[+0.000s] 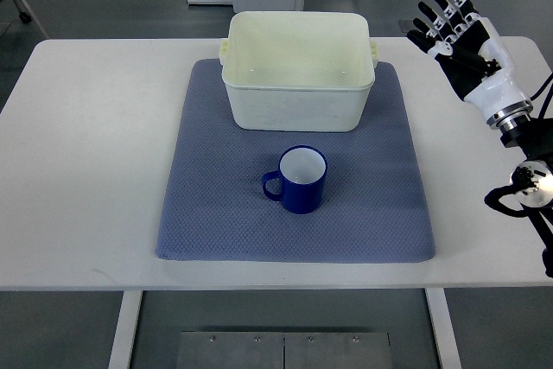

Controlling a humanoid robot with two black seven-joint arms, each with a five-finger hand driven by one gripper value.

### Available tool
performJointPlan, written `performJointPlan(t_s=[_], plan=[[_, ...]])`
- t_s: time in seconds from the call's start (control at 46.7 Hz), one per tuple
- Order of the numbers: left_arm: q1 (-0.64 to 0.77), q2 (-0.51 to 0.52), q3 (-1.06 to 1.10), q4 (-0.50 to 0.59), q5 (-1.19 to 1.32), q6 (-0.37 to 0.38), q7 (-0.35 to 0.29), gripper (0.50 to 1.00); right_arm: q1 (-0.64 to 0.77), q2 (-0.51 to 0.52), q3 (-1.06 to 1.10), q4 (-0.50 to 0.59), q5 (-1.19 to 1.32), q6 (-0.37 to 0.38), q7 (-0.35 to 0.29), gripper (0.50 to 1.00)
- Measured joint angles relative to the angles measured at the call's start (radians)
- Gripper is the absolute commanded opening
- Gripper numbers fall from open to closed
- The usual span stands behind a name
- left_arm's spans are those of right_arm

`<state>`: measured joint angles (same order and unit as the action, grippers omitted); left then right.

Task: Place cup in box with right hand
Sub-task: 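Raise the right hand and swing it toward the dark blue mug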

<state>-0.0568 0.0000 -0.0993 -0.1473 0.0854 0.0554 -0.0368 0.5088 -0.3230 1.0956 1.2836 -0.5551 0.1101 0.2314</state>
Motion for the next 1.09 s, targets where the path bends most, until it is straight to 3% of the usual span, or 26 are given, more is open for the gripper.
performJointPlan(t_s=[0.471, 1.093], plan=[[0.001, 0.0, 0.0, 0.0, 0.0, 0.0, 0.0, 1.0, -0.021, -0.073, -0.091, 0.125, -0.073, 0.174, 0.01, 1.0], [0.001, 0.0, 0.001, 0.0, 0.0, 0.0, 0.0, 1.0, -0.046, -0.069, -0.262, 0.143, -0.144, 0.189, 0.04, 1.0]])
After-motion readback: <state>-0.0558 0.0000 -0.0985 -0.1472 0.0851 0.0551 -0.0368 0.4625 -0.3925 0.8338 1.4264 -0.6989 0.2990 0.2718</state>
